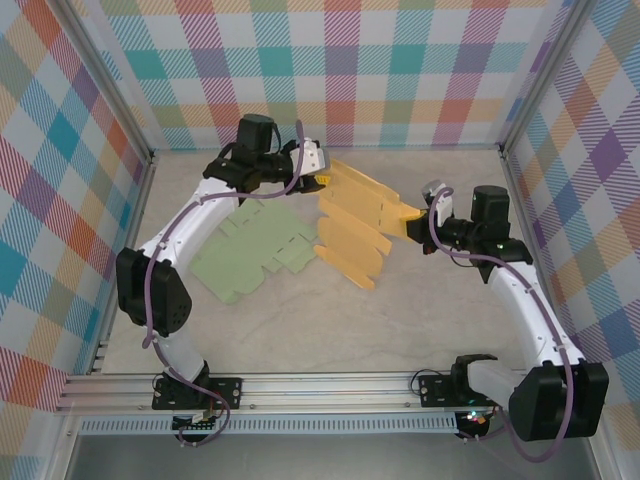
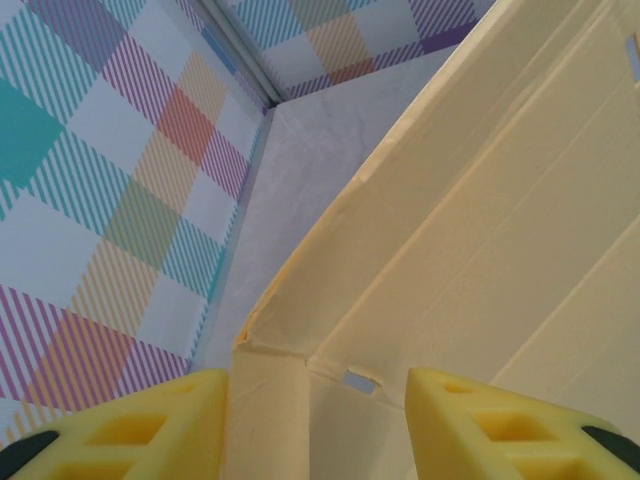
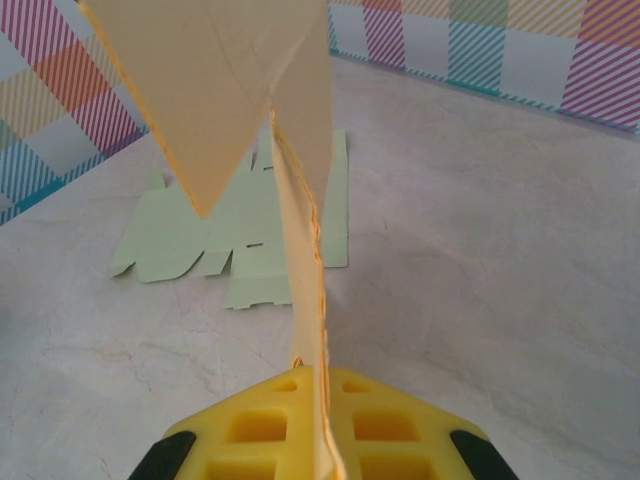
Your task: Fold the paper box
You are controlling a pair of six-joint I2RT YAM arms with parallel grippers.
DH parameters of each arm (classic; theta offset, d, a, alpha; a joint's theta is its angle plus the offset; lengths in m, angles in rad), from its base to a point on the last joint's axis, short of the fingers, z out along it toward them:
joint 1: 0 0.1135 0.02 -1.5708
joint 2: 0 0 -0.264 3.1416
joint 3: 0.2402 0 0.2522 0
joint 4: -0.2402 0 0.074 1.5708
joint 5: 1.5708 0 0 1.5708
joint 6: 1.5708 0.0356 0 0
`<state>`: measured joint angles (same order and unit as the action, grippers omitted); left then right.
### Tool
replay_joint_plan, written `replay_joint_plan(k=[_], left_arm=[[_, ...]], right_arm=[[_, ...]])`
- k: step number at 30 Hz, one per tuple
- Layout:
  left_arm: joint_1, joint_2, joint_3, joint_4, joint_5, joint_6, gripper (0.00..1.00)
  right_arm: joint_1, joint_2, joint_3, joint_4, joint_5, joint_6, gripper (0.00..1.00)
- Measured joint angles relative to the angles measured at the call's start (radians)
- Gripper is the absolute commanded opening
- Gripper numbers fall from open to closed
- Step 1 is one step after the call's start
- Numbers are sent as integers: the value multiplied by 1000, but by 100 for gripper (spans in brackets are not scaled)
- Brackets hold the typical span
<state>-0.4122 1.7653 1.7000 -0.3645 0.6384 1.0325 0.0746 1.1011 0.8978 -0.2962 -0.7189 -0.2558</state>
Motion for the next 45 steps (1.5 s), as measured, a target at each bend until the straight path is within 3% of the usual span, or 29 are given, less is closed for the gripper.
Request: replay_joint_plan(k=[11,19,23,28,32,38,42,45], left_arm=[[-18,55,145,-64,0,70,53],[-31,200,352,-246,0,162,49],[-44,212,373,-302,-3,198,48],[-60,228,392,-319,-16,223,40],[-63,241,402,-319,-31,237,22],[-71,244,401,-318,-81,247,20],[-85,244,376,-307,-135,264,3],[-95,244,347,-285,-183,259,0]], right_arm=[[0,11,8,-17,-27,0,0],[0,11,8,-20,-35,0,0],[0,11,8,-19,-35,0,0],[0,11,8,-20,-35,0,0],[0,15,8,-21,-35,0,0],[0,22,8,-20,-35,1,0],[0,31,8,-20,-35,4,0],[0,56,8,-24,-29,6,0]])
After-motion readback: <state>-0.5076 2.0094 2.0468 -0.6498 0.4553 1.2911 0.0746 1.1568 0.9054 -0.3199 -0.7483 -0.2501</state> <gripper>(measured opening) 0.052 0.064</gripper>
